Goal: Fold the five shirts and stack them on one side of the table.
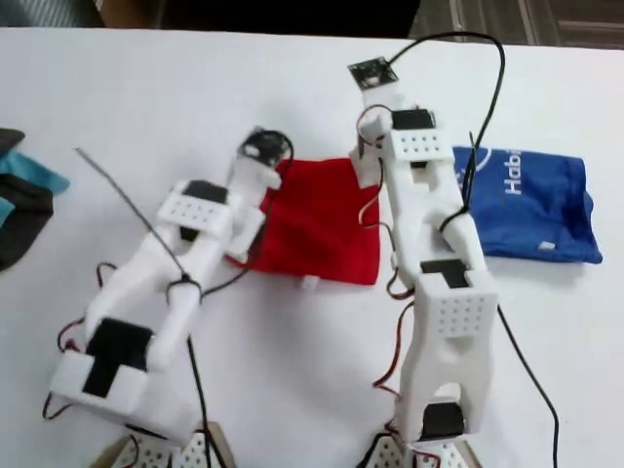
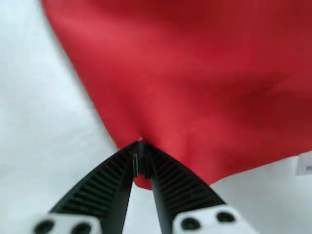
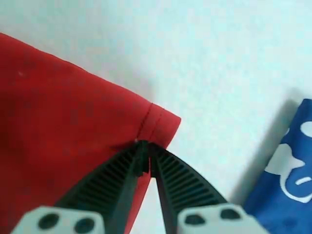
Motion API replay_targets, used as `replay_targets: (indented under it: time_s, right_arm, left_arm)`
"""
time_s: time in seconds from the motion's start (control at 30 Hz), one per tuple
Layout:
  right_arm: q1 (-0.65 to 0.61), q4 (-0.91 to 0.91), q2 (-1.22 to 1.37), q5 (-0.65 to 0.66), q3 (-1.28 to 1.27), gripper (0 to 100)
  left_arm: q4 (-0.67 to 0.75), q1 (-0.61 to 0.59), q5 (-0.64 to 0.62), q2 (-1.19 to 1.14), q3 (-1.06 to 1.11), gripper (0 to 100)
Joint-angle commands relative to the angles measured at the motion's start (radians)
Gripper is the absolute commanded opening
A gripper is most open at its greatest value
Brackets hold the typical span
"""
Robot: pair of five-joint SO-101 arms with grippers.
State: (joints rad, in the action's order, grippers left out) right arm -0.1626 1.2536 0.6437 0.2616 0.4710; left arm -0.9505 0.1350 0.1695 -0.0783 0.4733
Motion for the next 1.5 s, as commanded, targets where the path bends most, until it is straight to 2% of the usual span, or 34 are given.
replay_targets:
  time_s: [0.0, 0.27, 0.57, 0.77, 0.87, 1.13, 1.2, 1.33, 1.47]
  right_arm:
    - [0.010, 0.001, -0.005, 0.008, 0.043, 2.1]
    - [0.022, -0.033, 0.070, 0.008, 0.051, 2.1]
    - [0.077, -0.035, 0.168, 0.008, 0.141, 2.1]
    - [0.077, 0.090, 0.166, 0.008, 0.259, 2.3]
    - [0.067, 0.191, 0.166, 0.008, 0.350, 2.9]
    - [0.010, 0.452, 0.166, -0.002, 0.486, 23.1]
    - [-0.013, 0.460, 0.162, -0.041, 0.468, 22.0]
    - [-0.042, 0.461, 0.077, -0.239, 0.381, 21.7]
    - [-0.116, 0.453, -0.058, -0.273, 0.204, 21.7]
  left_arm:
    - [-0.002, 0.012, -0.018, -0.018, -0.051, 3]
    - [-0.011, -0.068, -0.011, -0.083, -0.050, 3]
    - [-0.020, -0.068, 0.038, -0.089, -0.050, 3]
    - [-0.029, -0.051, 0.034, -0.081, -0.096, 3]
    - [-0.094, -0.049, 0.031, -0.081, -0.173, 3]
    - [-0.308, -0.081, 0.031, -0.081, -0.470, 3]
    - [-0.311, -0.117, 0.025, -0.081, -0.507, 3]
    - [-0.310, -0.206, -0.107, -0.086, -0.515, 3]
    - [-0.313, -0.255, -0.118, -0.086, -0.513, 3]
